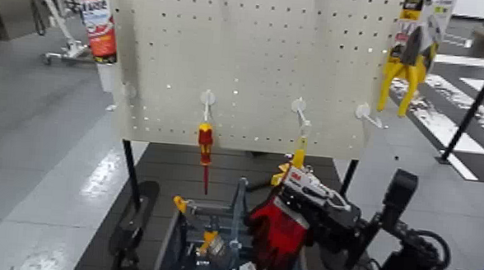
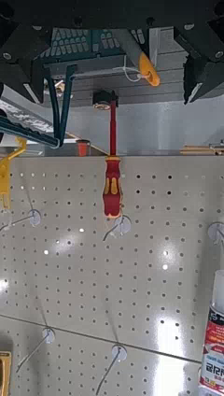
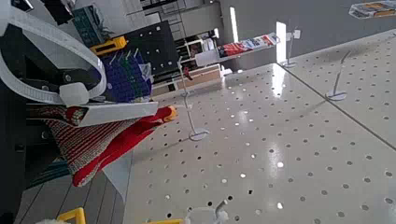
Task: Put the red colored gloves into the crate.
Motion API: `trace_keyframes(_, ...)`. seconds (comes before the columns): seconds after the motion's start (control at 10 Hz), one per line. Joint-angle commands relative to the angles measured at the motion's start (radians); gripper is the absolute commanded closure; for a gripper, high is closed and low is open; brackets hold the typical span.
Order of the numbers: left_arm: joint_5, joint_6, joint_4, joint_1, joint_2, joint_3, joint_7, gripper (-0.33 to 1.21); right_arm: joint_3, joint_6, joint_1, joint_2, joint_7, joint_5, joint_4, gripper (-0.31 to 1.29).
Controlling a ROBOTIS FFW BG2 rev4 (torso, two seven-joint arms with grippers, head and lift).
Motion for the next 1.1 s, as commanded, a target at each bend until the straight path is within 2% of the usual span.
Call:
trace_keyframes(0.1,0.000,0.000,0.000,0.000,-0.101,-0.003,0.002,0.17,0.048,-0.034,-0.026,0.012,0.021,0.015,0.067,1.12)
trace_keyframes(0.5,0.000,-0.001,0.002,0.000,-0.101,-0.008,0.004,0.17,0.088,-0.090,-0.054,0.010,0.054,0.031,0.173,1.12)
trace_keyframes(0.7,0.000,-0.001,0.002,-0.002,-0.101,-0.009,0.004,0.17,0.094,-0.125,-0.072,0.010,0.073,0.048,0.231,1.12)
trace_keyframes(0.9,0.000,-0.001,0.002,-0.002,-0.101,-0.009,0.004,0.17,0.097,-0.130,-0.082,0.007,0.077,0.067,0.265,1.12)
trace_keyframes(1.0,0.000,-0.001,0.002,0.000,-0.101,-0.006,0.004,0.17,0.097,-0.125,-0.082,0.006,0.070,0.067,0.277,1.06)
trace_keyframes(1.1,0.000,-0.005,0.002,0.000,-0.101,-0.006,0.004,0.17,0.094,-0.104,-0.082,0.006,0.065,0.065,0.276,0.55)
